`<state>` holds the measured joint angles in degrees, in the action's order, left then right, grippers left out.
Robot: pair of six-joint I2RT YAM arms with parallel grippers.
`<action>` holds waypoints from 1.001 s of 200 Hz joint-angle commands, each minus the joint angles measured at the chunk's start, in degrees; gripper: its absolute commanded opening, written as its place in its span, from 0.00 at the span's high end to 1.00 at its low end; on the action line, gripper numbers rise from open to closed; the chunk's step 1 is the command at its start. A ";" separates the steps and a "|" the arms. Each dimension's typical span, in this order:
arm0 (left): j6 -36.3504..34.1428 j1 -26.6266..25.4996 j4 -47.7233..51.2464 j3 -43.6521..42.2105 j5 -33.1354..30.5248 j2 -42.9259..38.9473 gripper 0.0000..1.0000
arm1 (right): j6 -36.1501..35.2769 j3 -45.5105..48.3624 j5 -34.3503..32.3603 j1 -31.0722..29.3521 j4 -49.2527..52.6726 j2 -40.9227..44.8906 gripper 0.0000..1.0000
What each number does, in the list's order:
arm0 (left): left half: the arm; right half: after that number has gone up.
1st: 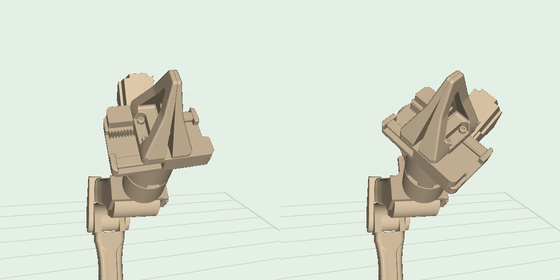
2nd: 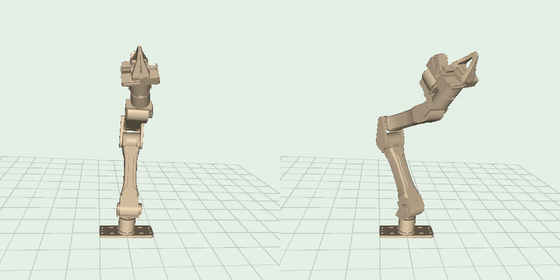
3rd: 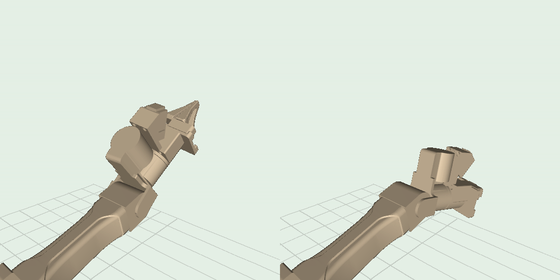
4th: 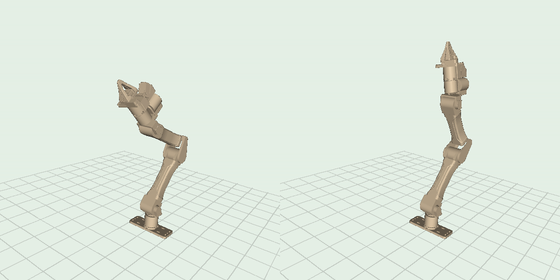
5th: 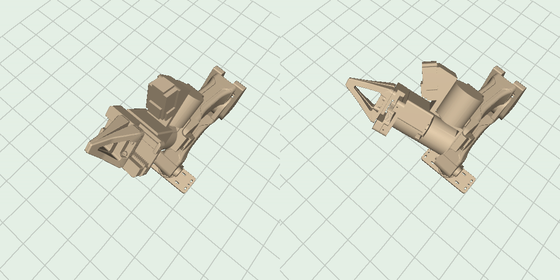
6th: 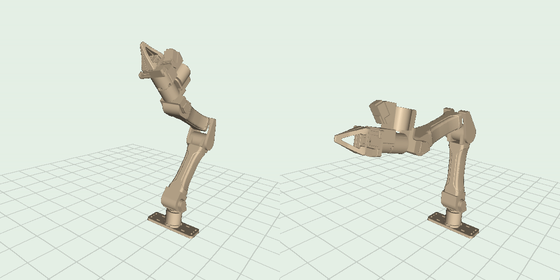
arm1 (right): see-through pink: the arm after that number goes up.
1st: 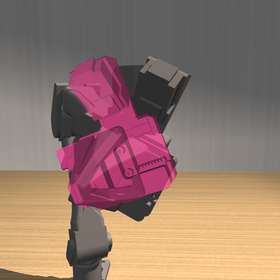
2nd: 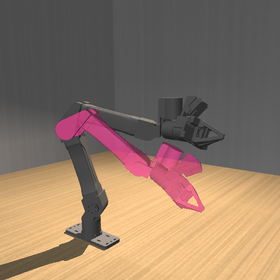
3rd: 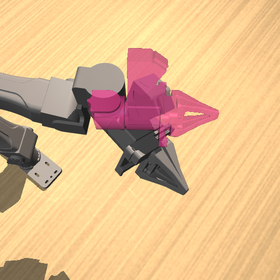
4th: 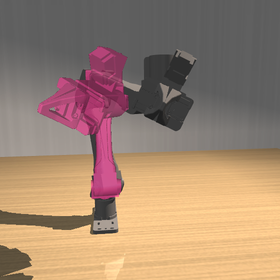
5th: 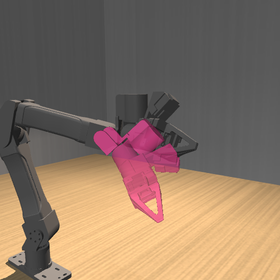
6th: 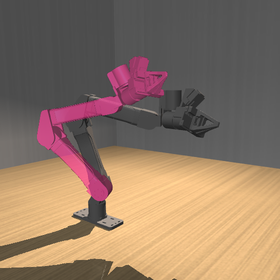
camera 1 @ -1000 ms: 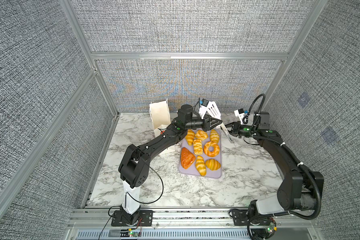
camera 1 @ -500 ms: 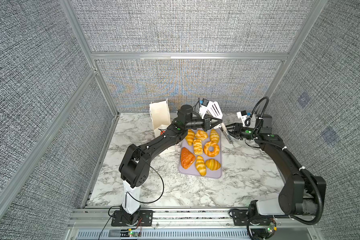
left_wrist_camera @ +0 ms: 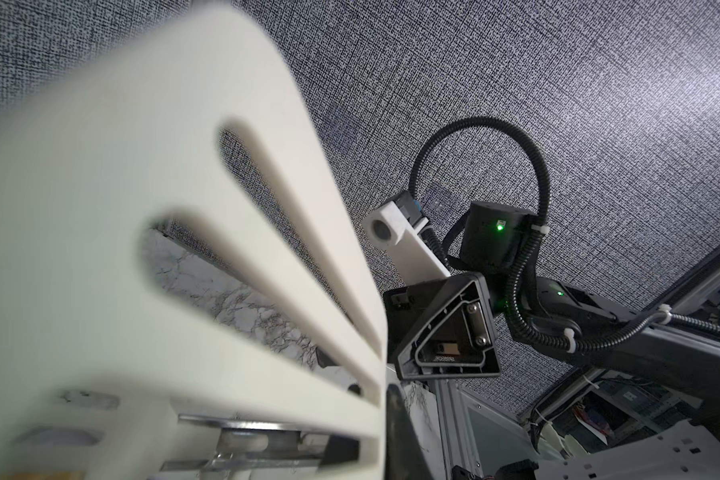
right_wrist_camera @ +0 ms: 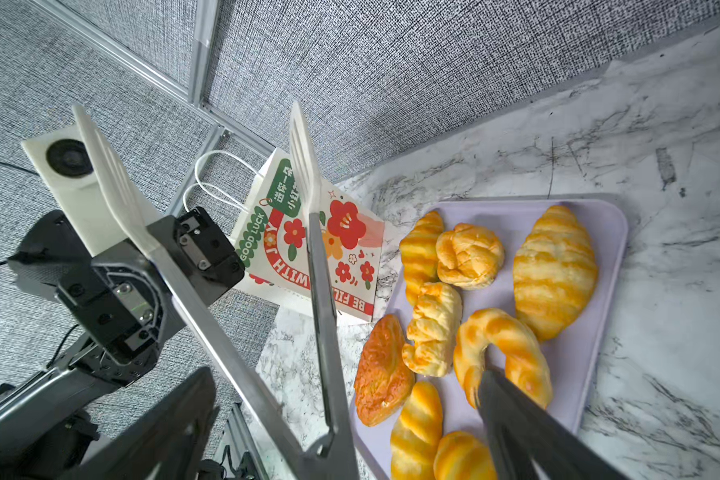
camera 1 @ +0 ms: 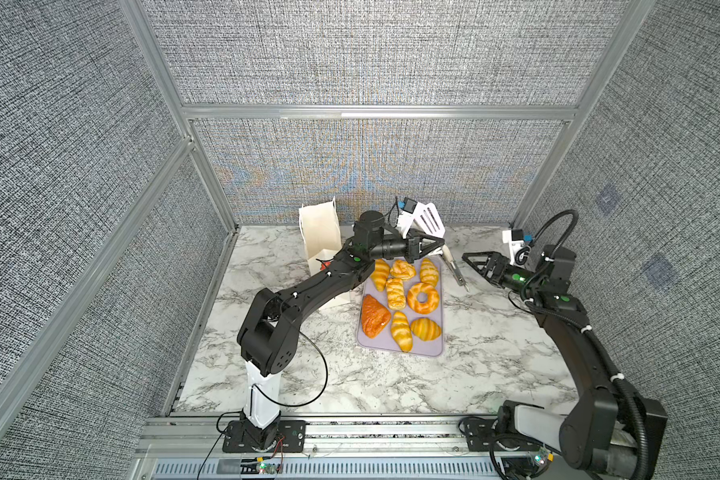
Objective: Place the fake bread into the paper bag
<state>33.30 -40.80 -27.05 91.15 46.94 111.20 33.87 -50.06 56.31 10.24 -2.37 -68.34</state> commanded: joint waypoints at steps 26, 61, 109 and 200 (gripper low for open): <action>0.80 -0.33 -4.59 0.42 2.18 -0.39 0.89 | 8.42 4.53 7.24 0.24 -16.68 1.57 0.01; 0.63 -0.86 -4.14 1.26 2.12 0.32 0.90 | 15.08 7.77 9.03 -0.53 -27.71 2.04 0.01; 0.80 -1.74 -3.99 3.28 2.62 1.38 0.90 | 13.90 8.97 8.07 -3.04 -28.48 2.35 0.01; 1.66 -3.23 -5.38 3.06 4.12 1.54 0.90 | 16.60 8.73 6.85 -4.66 -34.53 -0.34 0.03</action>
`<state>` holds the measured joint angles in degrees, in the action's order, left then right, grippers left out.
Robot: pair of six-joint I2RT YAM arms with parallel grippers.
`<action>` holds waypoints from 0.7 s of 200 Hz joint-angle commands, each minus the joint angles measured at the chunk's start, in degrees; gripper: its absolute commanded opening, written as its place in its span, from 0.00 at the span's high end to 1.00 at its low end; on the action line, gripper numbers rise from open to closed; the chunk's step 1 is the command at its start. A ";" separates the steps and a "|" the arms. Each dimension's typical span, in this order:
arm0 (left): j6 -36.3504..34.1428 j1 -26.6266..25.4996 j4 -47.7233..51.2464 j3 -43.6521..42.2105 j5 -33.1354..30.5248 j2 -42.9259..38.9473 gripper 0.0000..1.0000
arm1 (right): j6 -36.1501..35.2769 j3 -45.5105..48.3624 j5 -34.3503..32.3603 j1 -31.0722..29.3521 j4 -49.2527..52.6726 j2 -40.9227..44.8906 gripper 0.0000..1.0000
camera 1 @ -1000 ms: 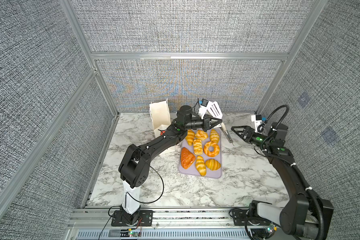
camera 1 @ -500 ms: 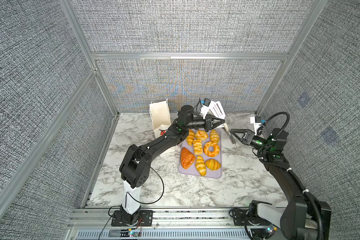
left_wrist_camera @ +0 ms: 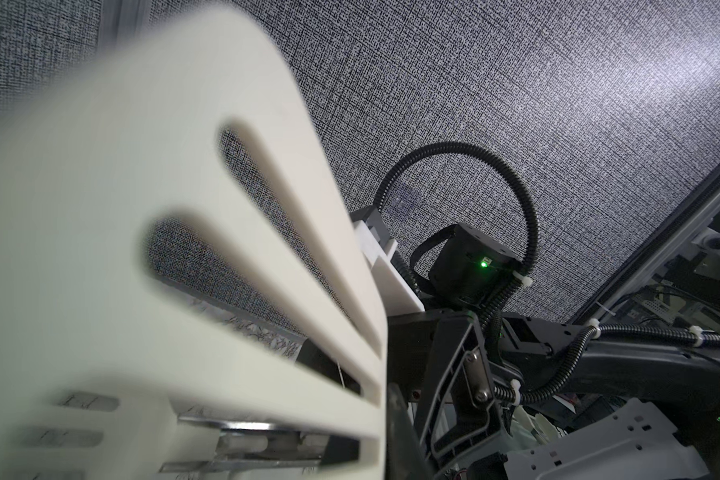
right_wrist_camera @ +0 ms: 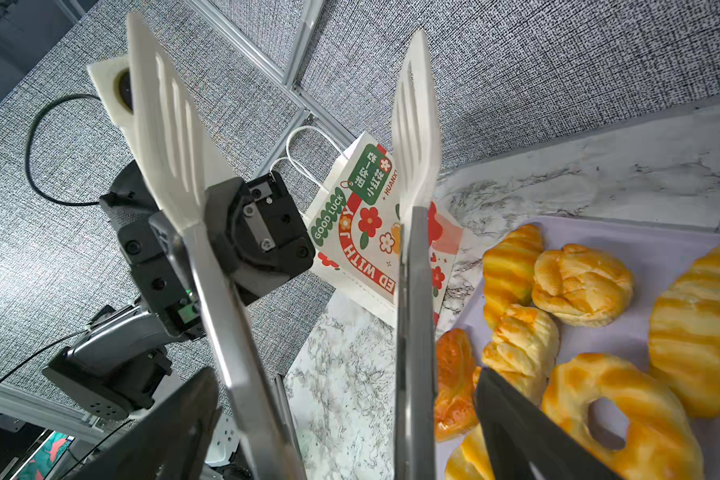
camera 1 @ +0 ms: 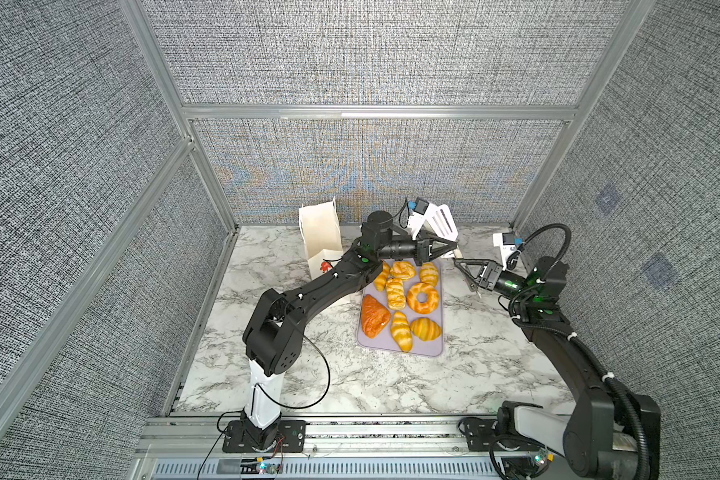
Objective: Place the fake bread into the paper bag
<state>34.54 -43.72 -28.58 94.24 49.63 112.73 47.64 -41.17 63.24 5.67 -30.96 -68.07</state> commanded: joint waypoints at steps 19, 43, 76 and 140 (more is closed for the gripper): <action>0.57 -0.49 -4.16 0.06 1.61 0.16 0.90 | 5.04 -0.21 0.11 -0.18 -8.77 -1.73 0.04; 1.72 -0.82 -5.97 -0.19 2.31 0.35 0.90 | 6.97 -0.16 0.16 -0.21 -11.55 -2.63 0.05; 1.75 -1.01 -6.49 -0.03 2.63 0.39 0.90 | 7.56 -0.50 0.25 -0.62 -12.10 -3.39 0.06; 1.23 -1.44 -6.27 1.26 5.68 0.92 0.90 | 8.00 -1.54 0.70 -1.27 -10.55 -4.60 0.07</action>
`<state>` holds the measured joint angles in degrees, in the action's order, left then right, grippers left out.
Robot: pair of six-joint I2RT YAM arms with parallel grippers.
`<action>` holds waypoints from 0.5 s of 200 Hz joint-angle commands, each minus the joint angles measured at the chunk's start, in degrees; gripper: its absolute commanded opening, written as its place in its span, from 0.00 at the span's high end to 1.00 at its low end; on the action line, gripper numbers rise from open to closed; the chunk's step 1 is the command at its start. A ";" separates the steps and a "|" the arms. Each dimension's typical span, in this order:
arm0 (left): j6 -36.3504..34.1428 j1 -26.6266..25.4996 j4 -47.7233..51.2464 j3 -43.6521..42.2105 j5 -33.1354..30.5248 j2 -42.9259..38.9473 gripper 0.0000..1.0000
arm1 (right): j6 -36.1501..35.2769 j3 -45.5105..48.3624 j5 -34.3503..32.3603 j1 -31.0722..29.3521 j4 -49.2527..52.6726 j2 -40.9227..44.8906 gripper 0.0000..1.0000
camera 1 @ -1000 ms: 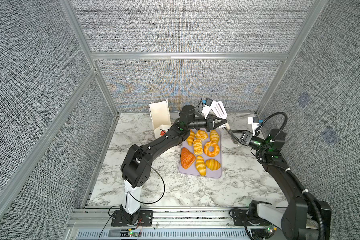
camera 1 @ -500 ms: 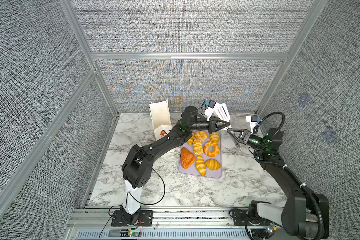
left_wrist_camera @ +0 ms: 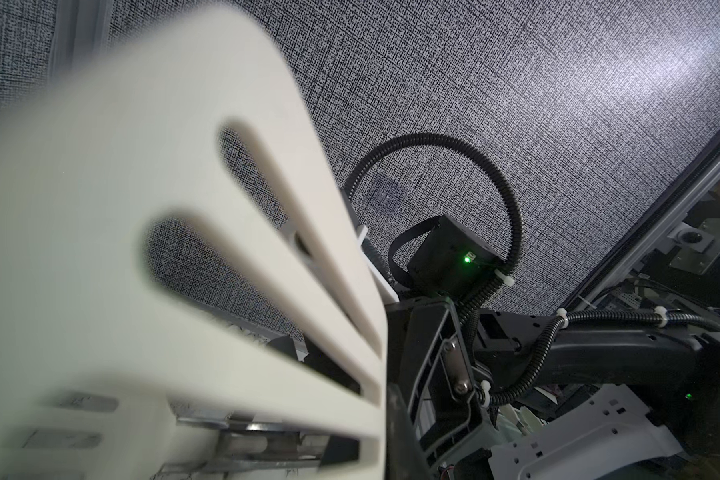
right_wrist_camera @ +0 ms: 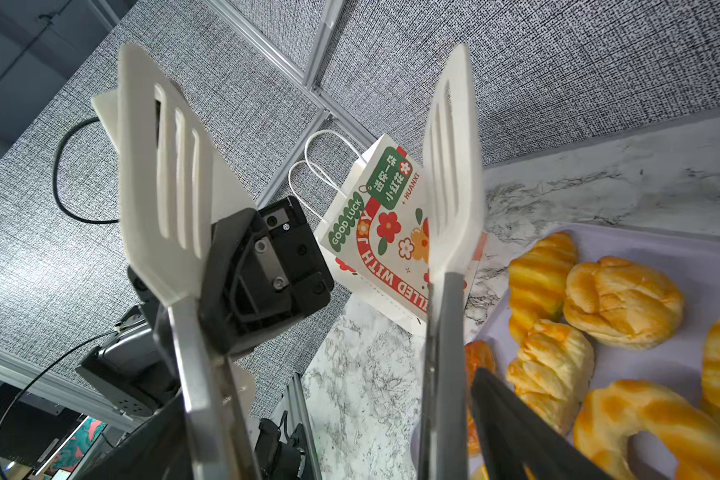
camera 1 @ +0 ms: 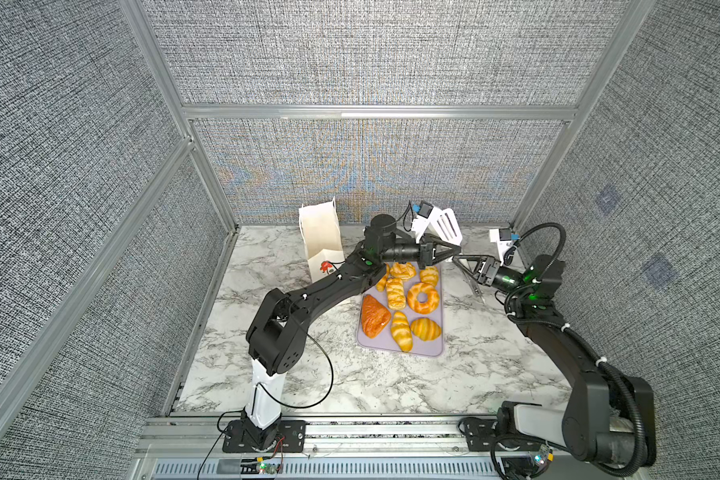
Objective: Place the fake bread into the paper bag
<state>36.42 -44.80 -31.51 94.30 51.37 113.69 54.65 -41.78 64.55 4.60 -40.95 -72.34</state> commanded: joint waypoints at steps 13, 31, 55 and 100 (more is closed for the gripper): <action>-1.19 -0.49 -2.89 1.53 4.85 0.01 0.90 | 0.91 -1.26 -0.49 -0.13 -0.12 -0.52 0.07; -2.72 -0.50 -1.33 1.92 6.00 0.00 0.90 | 0.81 -1.62 0.17 -0.20 0.47 -0.71 0.08; -4.25 -0.46 0.98 2.94 7.72 -0.01 0.90 | 0.02 -1.73 1.29 -0.20 1.75 -0.72 0.10; -3.65 -0.47 1.03 4.41 10.49 2.50 0.90 | -3.31 -2.21 1.93 -0.17 6.45 0.41 0.10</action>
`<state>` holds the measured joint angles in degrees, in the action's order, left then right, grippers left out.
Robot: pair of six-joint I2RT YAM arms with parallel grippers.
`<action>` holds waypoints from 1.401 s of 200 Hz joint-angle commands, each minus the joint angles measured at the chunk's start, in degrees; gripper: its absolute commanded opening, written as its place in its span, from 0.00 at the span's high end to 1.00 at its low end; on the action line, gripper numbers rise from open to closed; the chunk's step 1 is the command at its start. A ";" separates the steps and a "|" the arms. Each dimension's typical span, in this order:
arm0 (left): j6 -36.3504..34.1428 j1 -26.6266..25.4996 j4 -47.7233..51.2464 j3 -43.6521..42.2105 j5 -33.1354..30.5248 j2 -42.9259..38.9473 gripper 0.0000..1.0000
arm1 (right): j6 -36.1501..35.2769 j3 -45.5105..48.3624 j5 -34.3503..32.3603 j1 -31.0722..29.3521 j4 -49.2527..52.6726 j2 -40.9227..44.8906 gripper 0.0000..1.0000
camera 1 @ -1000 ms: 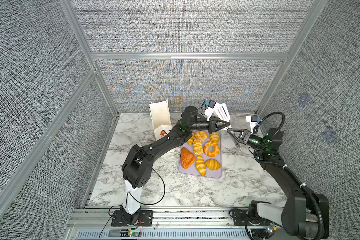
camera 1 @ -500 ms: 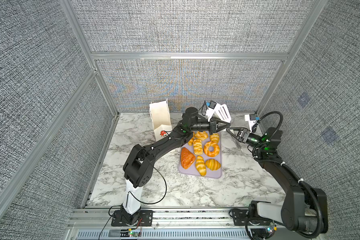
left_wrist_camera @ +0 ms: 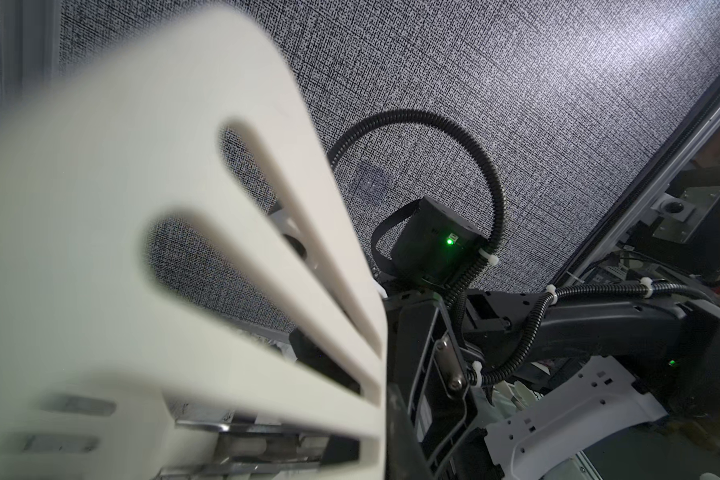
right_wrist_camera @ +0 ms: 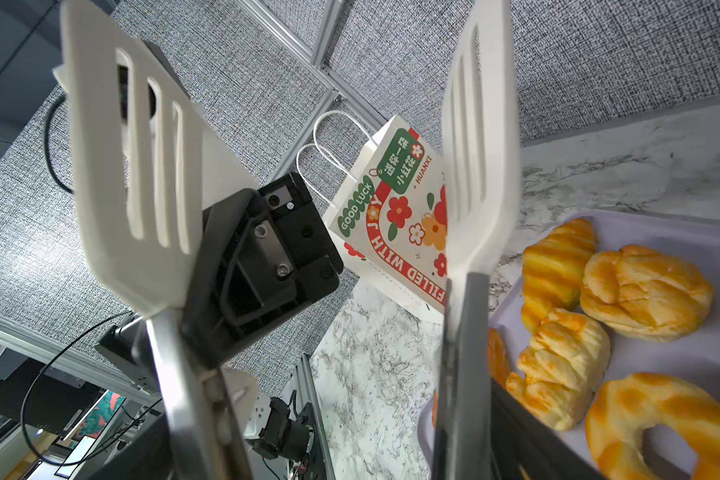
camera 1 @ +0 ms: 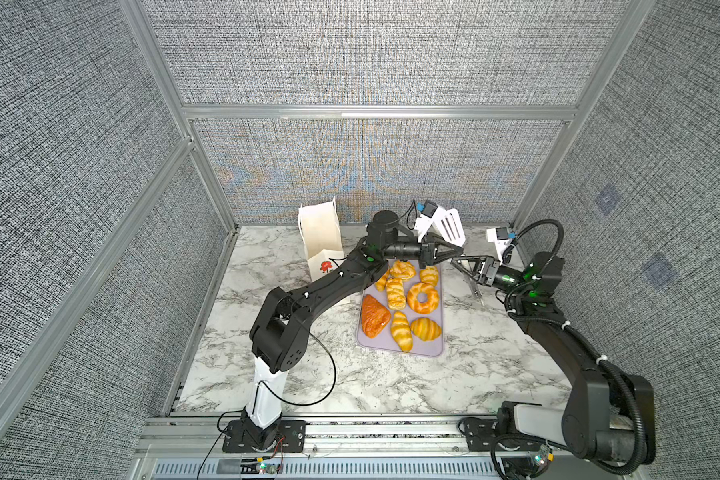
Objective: Place the fake bread into the paper bag
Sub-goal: 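Hold the tongs with both grippers and lower them toward the breads on the tray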
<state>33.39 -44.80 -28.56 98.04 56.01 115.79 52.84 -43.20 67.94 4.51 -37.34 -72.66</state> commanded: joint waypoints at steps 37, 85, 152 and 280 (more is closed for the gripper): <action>1.40 -0.47 -4.54 0.41 7.18 0.84 0.90 | -4.54 -1.82 -1.52 -0.11 7.04 1.57 0.11; 1.38 -0.47 -4.40 -0.42 7.03 0.16 0.90 | -6.18 -2.33 -2.07 -0.10 10.24 1.46 0.19; 0.28 0.49 -3.15 -2.30 3.83 -1.53 0.78 | -11.42 -3.13 -2.90 0.80 18.61 2.96 0.25; -5.19 2.17 4.38 -11.05 -5.89 -9.01 0.35 | -30.79 -7.26 -14.51 2.66 49.10 7.50 0.31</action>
<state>32.34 -42.65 -27.77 87.68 53.23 108.31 28.16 -49.39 57.60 7.14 3.79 -66.13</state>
